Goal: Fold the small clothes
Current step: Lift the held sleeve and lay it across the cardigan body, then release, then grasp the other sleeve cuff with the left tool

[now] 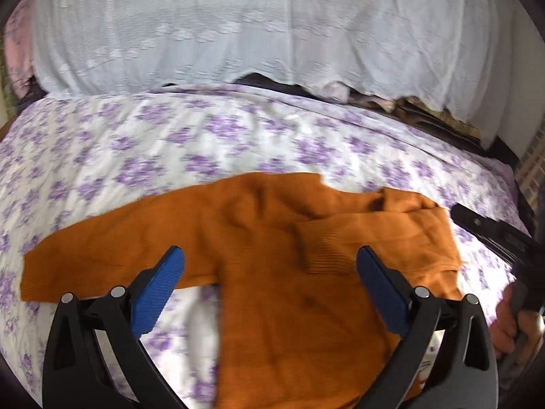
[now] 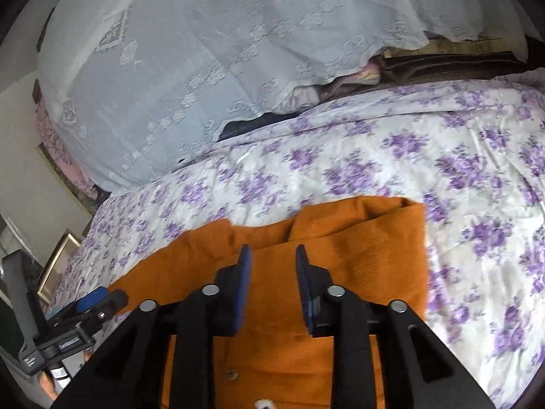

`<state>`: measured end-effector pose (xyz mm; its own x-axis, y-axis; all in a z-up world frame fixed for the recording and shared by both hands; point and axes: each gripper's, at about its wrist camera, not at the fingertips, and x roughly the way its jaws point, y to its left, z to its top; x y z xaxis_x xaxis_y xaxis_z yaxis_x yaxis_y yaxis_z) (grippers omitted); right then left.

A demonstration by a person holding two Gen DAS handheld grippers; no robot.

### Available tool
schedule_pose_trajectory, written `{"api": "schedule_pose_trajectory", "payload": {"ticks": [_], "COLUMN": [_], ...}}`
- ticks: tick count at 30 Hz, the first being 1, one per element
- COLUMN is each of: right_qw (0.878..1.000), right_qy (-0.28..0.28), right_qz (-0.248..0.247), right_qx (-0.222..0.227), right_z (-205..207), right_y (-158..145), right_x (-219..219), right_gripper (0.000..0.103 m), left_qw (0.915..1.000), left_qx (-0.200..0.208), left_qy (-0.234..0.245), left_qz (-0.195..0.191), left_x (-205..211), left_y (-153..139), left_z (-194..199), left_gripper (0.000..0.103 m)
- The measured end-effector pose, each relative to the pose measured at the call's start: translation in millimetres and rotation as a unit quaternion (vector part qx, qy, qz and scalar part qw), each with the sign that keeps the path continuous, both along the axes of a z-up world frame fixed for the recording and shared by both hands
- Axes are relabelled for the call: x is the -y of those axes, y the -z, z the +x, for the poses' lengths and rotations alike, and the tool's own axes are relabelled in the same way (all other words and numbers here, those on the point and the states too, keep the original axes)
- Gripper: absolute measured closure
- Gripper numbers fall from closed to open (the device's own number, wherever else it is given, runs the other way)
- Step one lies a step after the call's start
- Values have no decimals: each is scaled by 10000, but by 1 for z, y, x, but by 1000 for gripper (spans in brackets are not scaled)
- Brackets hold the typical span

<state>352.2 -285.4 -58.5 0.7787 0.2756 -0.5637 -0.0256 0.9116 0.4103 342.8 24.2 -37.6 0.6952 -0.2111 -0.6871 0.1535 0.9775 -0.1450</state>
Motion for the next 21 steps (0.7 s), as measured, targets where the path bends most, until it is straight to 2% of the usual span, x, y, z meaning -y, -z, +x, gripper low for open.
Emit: {"api": "schedule_pose_trajectory", "payload": {"ticks": [2,5,6,8,9,10,14,17,18,20,21], "right_qw": [9995,9987,9979,9950,9927,9920,9967,9992,9994,9959,9954], "right_qy": [256,442,507,629,652,635,608,314,190,-2,-37], "right_qz": [158,28,-97,-248,-317,-313,-49,-167,-210,-377,-265], "right_qx": [-106,-261,-384,-740,-963,-1048,-537,-162,-215,-826,-921], "right_z": [11,29,36,52,59,62,34,-2,-10,-10,-7], "right_y": [6,17,23,45,58,68,48,31,35,62,75], "right_x": [23,39,42,47,51,52,52,36,30,22,22], "right_gripper": [99,100,100,100,103,103,101,100,99,101,103], "left_qw": [9998,9984,9978,9931,9907,9923,9944,9970,9965,9916,9903], "left_qx": [-47,-166,-286,-862,-1091,-1048,-809,-641,-720,-1114,-1179], "left_qy": [192,373,347,271,261,276,229,242,249,294,347], "left_qz": [62,381,480,747,767,603,632,368,339,590,652], "left_x": [21,52,57,66,66,63,53,41,40,46,49], "left_y": [2,20,29,65,81,86,67,56,59,79,88], "left_z": [9,34,42,66,73,72,56,42,42,54,57], "left_gripper": [5,5,5,5,4,4,4,5,5,4,4]}}
